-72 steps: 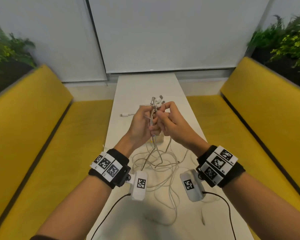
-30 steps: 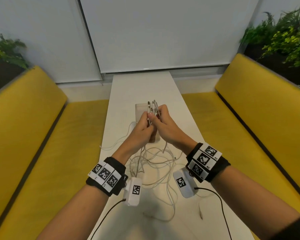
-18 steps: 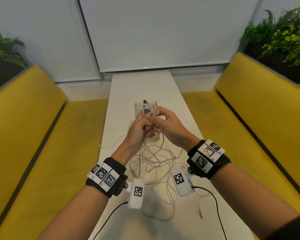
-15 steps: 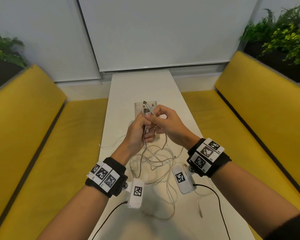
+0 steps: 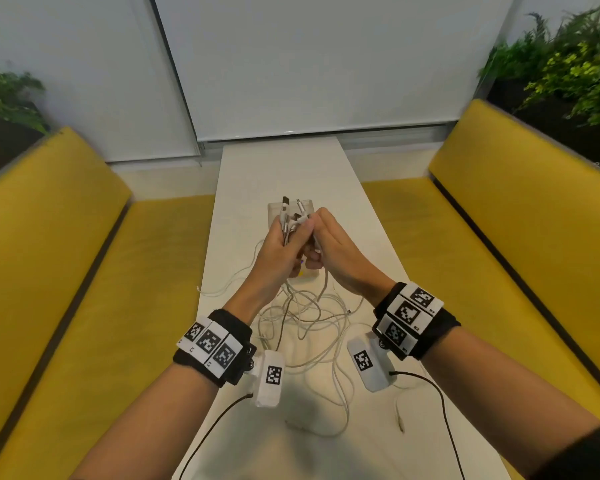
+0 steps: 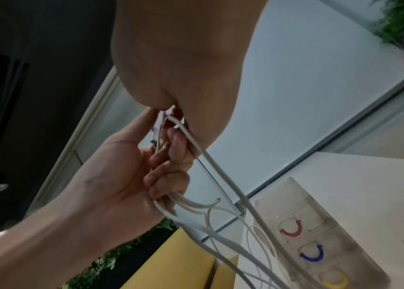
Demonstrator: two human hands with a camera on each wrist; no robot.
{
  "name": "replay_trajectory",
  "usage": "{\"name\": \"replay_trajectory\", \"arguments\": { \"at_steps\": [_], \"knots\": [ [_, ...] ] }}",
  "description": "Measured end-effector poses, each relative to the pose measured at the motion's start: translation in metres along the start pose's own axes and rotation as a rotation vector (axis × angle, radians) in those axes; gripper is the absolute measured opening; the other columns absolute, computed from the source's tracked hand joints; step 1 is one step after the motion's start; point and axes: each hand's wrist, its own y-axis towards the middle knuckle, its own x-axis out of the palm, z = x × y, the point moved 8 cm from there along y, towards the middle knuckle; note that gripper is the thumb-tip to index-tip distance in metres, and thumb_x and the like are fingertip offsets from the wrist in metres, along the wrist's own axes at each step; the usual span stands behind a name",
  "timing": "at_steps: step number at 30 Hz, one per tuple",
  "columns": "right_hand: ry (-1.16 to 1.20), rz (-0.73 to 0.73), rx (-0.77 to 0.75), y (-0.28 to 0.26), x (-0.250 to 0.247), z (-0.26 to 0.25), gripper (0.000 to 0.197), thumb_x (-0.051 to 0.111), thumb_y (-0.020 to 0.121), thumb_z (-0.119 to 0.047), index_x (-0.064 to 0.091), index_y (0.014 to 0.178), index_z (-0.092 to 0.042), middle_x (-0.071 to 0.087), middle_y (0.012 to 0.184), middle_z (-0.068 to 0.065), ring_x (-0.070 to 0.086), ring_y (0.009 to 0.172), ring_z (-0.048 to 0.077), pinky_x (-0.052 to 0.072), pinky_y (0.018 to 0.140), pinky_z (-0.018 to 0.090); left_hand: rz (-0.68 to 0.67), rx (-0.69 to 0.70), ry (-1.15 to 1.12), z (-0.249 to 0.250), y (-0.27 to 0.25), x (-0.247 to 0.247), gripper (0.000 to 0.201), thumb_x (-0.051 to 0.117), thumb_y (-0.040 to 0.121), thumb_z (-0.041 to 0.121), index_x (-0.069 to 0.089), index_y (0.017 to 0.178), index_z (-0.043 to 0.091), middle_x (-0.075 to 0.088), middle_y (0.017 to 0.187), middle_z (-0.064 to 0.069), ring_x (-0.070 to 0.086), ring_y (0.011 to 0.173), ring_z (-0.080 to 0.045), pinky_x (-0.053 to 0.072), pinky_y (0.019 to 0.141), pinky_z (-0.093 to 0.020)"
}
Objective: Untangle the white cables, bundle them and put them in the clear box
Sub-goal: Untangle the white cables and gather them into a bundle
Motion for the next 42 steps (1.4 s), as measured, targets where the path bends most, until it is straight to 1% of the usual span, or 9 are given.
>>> {"name": "replay_trajectory", "arguments": {
  "at_steps": [6,17,21,25,30,35,37,39,42],
  "knots": [
    [-0.343,0.057,-0.070,-0.001,-0.004,0.002,0.028,0.031,0.107,-0.027,0.048,0.106,-0.006,0.051,0.067,0.010,0.041,0.048,0.012,0.037,0.042,0.027,0.060,0.075,0.037,0.013,-0.010,0.010,0.025,0.052,0.102,0.028,0.052,0.120,0.012,0.045,0.059,0.002,0.049,0.050,-0.010,0.041,0.050,-0.037],
    [-0.228,-0.060,-0.023,-0.007,0.001,0.030,0.007,0.035,0.106,-0.018,0.036,0.100,-0.016,0.050,0.074,0.002,0.044,0.063,0.009,0.037,0.059,0.022,0.283,0.112,0.059,0.014,0.001,-0.008,0.020,0.040,0.106,0.030,0.046,0.119,0.016,0.055,0.081,0.005,0.053,0.060,0.002,0.045,0.059,-0.022],
    [-0.314,-0.160,-0.023,-0.017,0.011,0.044,0.033,0.031,0.108,-0.028,0.055,0.115,-0.007,0.052,0.086,0.010,0.056,0.076,0.015,0.051,0.076,0.031,0.183,0.176,-0.023,0.031,0.007,-0.008,0.017,0.038,0.106,0.035,0.039,0.120,0.026,0.043,0.062,0.007,0.057,0.062,-0.018,0.056,0.067,-0.033],
    [-0.385,-0.191,-0.013,-0.022,0.011,0.067,0.053,0.032,0.102,-0.053,0.050,0.085,-0.006,0.046,0.076,0.001,0.042,0.069,0.011,0.040,0.073,0.031,0.095,0.225,0.088,0.045,0.001,-0.001,0.033,0.042,0.105,0.033,0.028,0.133,0.021,0.043,0.073,0.009,0.044,0.049,-0.001,0.038,0.049,-0.018],
    [-0.509,-0.233,0.022,-0.034,0.001,0.089,0.051,0.031,0.106,-0.044,0.048,0.076,-0.007,0.048,0.071,-0.003,0.044,0.068,0.009,0.037,0.070,0.028,0.066,0.392,0.287,0.064,-0.007,0.002,0.049,0.044,0.105,0.025,0.019,0.147,0.031,0.034,0.142,0.025,0.040,0.113,0.028,0.038,0.090,-0.002],
    [-0.498,-0.264,0.088,-0.034,0.002,0.101,0.055,0.032,0.104,-0.048,0.053,0.079,-0.004,0.053,0.072,-0.006,0.047,0.067,0.007,0.040,0.072,0.026,-0.009,0.388,0.411,0.057,0.000,0.005,0.058,0.033,0.109,0.022,0.003,0.149,0.053,0.004,0.144,0.052,0.011,0.133,0.025,0.019,0.110,-0.017],
    [-0.507,-0.272,0.093,-0.034,0.002,0.105,0.054,0.033,0.104,-0.048,0.054,0.078,-0.005,0.053,0.070,-0.007,0.047,0.066,0.007,0.040,0.072,0.026,0.000,0.347,0.362,0.055,0.002,0.000,0.067,0.035,0.107,0.016,-0.001,0.146,0.058,0.001,0.158,0.035,0.014,0.138,0.021,0.030,0.107,-0.020],
    [-0.513,-0.277,0.096,-0.034,0.003,0.108,0.054,0.033,0.103,-0.048,0.054,0.076,-0.007,0.054,0.069,-0.007,0.048,0.065,0.008,0.040,0.072,0.027,0.048,0.199,0.277,0.044,0.006,-0.008,0.081,0.045,0.100,0.011,0.001,0.145,0.063,0.013,0.165,-0.006,0.027,0.146,-0.021,0.045,0.100,-0.033],
    [-0.562,-0.281,0.100,-0.034,0.002,0.110,0.054,0.032,0.104,-0.047,0.055,0.077,-0.006,0.056,0.069,-0.005,0.050,0.066,0.009,0.041,0.071,0.026,0.109,-0.058,0.169,0.024,0.007,-0.016,0.075,0.052,0.088,0.013,0.019,0.150,0.041,0.055,0.135,-0.019,0.058,0.104,-0.040,0.051,0.086,-0.052]
  ]
}}
